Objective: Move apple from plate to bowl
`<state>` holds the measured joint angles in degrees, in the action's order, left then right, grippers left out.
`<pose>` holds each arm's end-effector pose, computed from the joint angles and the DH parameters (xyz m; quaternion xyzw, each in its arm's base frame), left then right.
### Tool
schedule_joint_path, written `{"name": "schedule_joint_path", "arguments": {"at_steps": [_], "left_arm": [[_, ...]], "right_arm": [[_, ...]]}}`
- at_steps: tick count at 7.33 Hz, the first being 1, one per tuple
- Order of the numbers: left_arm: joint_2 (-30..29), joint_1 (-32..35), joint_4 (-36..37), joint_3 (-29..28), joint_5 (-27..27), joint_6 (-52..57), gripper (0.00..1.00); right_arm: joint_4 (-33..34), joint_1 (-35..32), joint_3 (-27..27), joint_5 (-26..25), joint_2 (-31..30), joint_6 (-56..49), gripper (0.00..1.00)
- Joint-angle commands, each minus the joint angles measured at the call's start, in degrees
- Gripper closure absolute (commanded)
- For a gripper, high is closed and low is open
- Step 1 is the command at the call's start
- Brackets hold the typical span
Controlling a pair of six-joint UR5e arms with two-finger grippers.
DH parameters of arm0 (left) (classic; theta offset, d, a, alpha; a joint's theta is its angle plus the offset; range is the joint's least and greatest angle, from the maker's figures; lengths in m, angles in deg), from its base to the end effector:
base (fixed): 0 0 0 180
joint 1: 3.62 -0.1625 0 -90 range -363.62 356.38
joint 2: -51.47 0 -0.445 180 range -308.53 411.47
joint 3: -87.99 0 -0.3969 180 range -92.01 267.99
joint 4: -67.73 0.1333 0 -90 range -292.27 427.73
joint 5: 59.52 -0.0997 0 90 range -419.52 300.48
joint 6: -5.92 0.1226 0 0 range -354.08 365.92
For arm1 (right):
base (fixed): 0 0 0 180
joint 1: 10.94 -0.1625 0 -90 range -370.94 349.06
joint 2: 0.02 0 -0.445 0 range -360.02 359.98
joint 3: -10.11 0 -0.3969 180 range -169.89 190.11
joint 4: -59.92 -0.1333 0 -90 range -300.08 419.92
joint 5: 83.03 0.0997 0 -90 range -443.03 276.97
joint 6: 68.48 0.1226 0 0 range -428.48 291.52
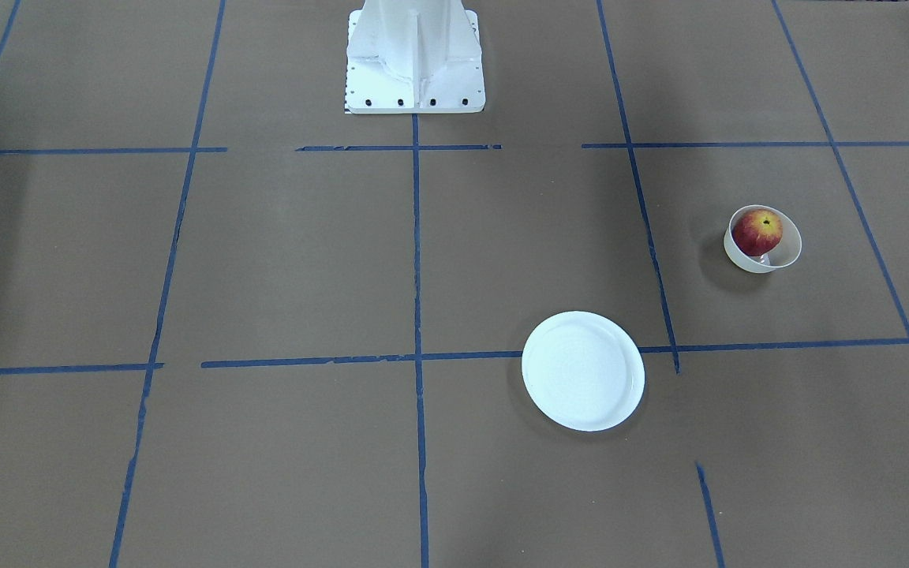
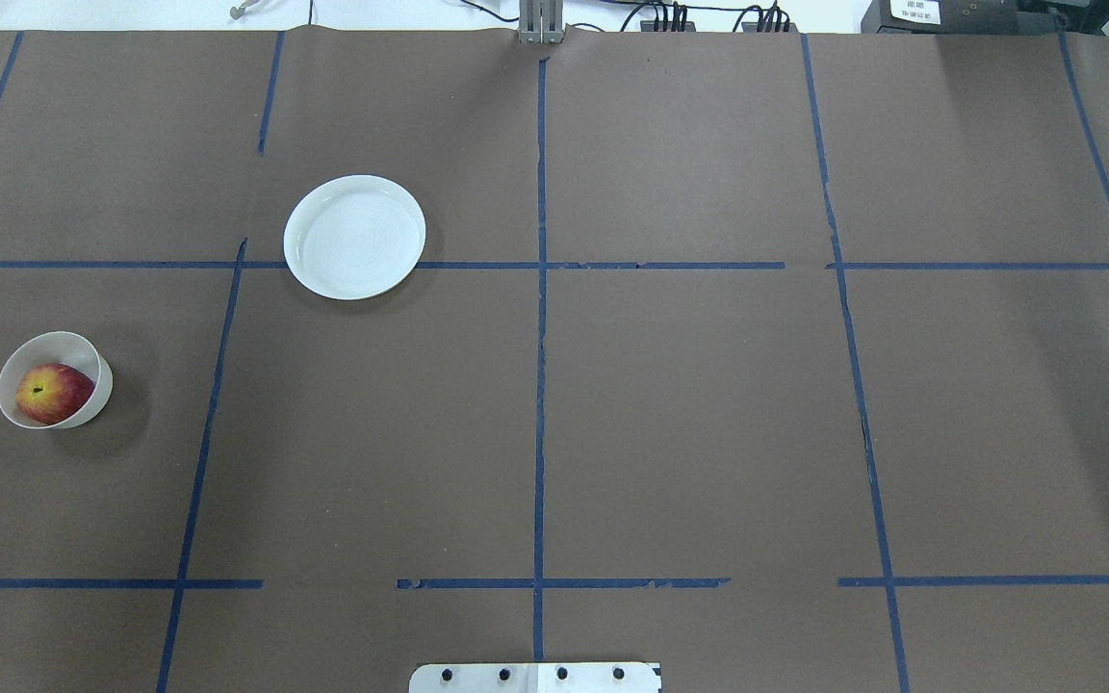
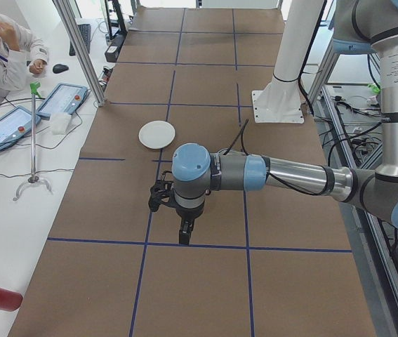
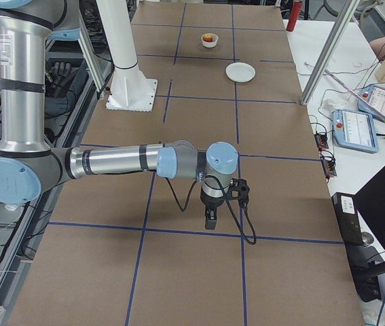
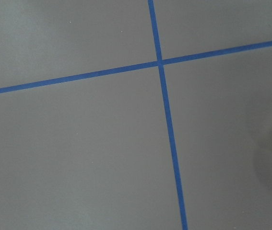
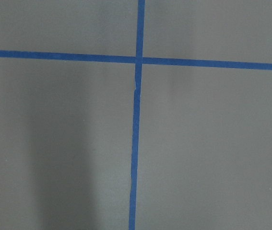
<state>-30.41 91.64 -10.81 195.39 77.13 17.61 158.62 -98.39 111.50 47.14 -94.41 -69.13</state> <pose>-0.0830 -0.4194 0.6269 0.0411 0.3941 0.0440 0.9171 0.0338 -0.4587 0.6544 -0.0196 -0.3431 -0.0211 0.9389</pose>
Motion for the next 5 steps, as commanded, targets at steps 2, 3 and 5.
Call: {"name": "schedule_joint_path", "arguments": {"at_steps": [2,3,5], "left_arm": [[1.2,-0.4,0.1,-0.4,1.8,0.6,0.0],[1.2,-0.4,0.1,-0.3,1.8,0.6,0.0],[1.3,-0.4,-1.6,-0.2,1.6,0.6,0.0]], "right_arm": [[0.0,0.0,0.0,0.0,0.0,0.0,0.0],[0.0,0.0,-0.1,0.0,0.0,0.0,0.0],[0.0,0.0,-0.1,0.0,0.0,0.0,0.0]]}}
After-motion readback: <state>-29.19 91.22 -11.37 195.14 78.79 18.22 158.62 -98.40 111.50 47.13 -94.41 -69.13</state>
